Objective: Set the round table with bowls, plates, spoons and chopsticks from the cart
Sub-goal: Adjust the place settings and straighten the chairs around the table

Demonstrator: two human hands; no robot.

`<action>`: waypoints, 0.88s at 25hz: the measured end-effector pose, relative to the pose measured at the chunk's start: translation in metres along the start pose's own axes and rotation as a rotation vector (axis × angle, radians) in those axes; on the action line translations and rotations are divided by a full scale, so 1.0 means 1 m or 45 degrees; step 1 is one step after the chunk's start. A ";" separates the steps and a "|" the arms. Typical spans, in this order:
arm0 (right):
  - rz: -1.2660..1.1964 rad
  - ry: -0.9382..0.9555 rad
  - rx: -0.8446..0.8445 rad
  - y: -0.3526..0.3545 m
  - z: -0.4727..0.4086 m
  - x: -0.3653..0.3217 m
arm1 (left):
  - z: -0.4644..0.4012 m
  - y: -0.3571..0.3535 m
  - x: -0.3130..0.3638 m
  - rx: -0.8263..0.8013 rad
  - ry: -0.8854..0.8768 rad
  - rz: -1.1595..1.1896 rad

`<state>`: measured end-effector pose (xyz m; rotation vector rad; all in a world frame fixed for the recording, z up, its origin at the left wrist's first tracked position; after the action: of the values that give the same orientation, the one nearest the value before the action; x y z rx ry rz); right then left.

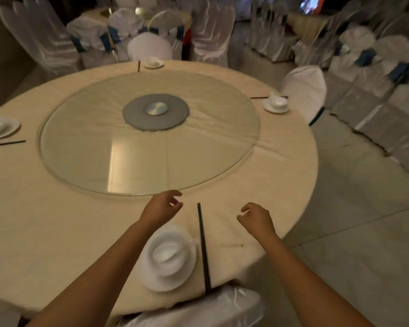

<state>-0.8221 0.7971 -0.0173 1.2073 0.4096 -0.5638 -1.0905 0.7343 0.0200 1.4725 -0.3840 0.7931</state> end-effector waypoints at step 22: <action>0.011 0.487 0.256 0.419 -0.225 0.123 | -0.178 -0.221 0.466 0.158 -0.432 0.006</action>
<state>-0.4698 1.0911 0.1575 1.5160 0.6827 -0.3703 -0.6571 1.0368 0.1548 1.7287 -0.6017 0.5776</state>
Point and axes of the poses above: each hand's wrist, its own z-axis away from the middle knuckle, its own y-axis out of the back of the hand, x = y × z, the point moved 9 cm from there along -z, towards the middle knuckle, and after that the axes turned 4 degrees about -y, right-handed, at the moved point
